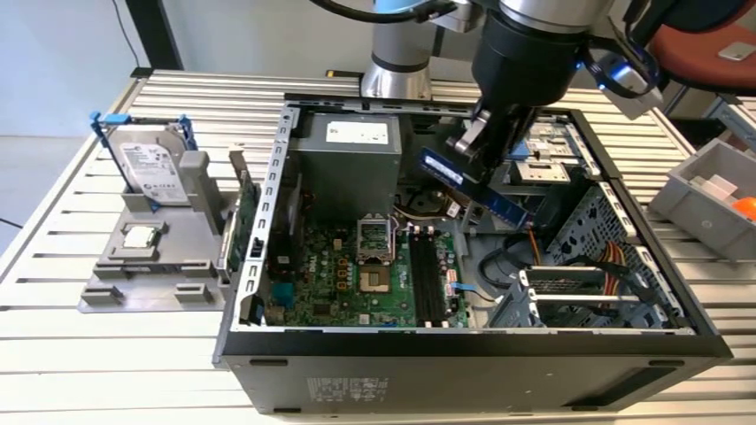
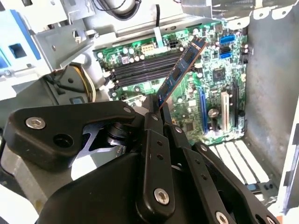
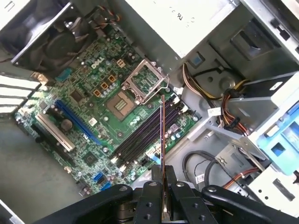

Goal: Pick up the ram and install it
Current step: 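Insert the ram into the slot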

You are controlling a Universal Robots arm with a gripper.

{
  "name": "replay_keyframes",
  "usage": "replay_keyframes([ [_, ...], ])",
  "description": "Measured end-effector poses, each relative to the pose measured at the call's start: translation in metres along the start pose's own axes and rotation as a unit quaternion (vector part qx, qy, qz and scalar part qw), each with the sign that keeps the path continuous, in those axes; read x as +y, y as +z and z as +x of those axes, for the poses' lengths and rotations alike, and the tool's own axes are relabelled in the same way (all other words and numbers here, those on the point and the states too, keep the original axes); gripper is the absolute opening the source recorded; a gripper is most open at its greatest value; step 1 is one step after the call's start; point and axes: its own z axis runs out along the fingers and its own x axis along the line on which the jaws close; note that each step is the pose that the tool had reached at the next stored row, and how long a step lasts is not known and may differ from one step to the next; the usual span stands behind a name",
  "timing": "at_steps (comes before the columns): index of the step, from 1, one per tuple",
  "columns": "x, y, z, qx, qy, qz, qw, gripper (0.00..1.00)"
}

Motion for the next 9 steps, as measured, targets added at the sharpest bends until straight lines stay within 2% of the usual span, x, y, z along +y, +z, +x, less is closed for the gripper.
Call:
replay_keyframes([
  [4,0.0,0.0,0.0,-0.0004,0.03,-0.0002,0.99956,0.0],
  [7,0.0,0.0001,0.0,-0.0008,0.054,-0.0003,0.99853,0.0],
  [9,0.0,0.0,0.0,-0.0011,0.071,-0.0004,0.99747,0.0],
])
